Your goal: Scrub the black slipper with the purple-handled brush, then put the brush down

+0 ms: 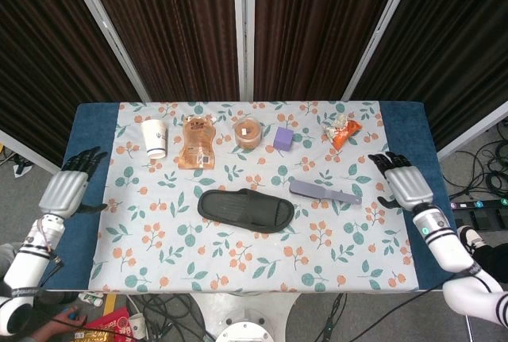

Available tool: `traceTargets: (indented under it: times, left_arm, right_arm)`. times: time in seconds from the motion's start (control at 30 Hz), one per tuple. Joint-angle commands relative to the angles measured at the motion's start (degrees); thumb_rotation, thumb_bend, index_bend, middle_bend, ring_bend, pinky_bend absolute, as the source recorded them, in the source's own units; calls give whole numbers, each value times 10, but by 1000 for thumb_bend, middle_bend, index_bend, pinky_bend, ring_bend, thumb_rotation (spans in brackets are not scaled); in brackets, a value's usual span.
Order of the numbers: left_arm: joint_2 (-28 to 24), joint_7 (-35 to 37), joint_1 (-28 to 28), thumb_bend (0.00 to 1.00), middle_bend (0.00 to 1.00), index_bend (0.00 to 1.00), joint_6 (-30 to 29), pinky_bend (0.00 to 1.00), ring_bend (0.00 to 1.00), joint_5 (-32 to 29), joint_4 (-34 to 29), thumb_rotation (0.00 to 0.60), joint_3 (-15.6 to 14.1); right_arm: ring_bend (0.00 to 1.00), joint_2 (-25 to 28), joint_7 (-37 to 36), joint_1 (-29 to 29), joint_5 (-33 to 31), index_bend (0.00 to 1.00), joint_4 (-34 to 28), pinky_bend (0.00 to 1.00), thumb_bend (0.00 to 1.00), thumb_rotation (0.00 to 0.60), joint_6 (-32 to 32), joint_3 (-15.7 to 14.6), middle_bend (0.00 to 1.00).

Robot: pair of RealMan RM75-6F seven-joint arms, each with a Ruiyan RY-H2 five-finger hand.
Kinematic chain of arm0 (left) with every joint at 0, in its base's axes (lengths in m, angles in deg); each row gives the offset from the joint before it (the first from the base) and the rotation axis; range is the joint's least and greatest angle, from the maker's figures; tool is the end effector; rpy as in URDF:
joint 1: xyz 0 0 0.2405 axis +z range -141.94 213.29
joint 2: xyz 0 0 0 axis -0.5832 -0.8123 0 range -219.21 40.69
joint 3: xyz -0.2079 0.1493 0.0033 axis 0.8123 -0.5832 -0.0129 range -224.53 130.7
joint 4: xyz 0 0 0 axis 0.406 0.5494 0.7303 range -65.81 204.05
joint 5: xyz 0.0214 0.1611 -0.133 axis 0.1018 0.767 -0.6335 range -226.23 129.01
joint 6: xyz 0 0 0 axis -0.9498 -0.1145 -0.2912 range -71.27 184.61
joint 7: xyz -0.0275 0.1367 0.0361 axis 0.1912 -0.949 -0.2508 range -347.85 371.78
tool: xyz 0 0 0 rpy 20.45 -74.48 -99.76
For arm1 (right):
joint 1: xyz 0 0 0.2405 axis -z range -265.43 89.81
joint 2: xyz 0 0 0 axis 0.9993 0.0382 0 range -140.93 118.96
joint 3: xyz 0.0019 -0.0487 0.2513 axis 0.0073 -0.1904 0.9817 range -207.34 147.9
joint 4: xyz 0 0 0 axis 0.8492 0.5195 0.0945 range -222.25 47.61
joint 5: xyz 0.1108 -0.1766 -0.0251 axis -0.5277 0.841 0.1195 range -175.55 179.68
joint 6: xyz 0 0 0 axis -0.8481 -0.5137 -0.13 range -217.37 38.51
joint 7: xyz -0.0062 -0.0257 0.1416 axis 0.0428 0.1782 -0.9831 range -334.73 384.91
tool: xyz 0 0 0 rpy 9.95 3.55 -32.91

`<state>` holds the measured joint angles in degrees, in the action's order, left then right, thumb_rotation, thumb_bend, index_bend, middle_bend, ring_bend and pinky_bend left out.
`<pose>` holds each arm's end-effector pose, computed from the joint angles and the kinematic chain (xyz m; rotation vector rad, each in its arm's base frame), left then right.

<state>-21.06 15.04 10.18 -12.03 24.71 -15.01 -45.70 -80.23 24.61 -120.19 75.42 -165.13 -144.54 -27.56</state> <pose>-0.2966 0.2900 0.1237 -1.5466 -0.9845 -0.8564 -0.2929 -0.3321 0.1084 1.7226 -0.9382 0.6840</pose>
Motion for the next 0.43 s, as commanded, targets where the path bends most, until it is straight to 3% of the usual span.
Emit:
traceTargets:
  times: [0.03,0.23,0.43]
  left_arm:
    - [-1,-68,65,138,121,112,-98,126,46,-16,-19,600,-7]
    - [16,-98,132,126,121,112,-197,125,46,14,-42,600,-20]
    - [36,-133,171,120,121,112,-253,122,46,57,-59,600,-33]
  right_arm:
    - [24,47,-14,105,57,0,-51,137,274,600,-159,-24,139]
    - [23,43,-32,202,98,0,-79,134,275,600,-298,-47,108]
    - [23,35,-34,250,125,0,-91,117,273,600,-354,-58,107]
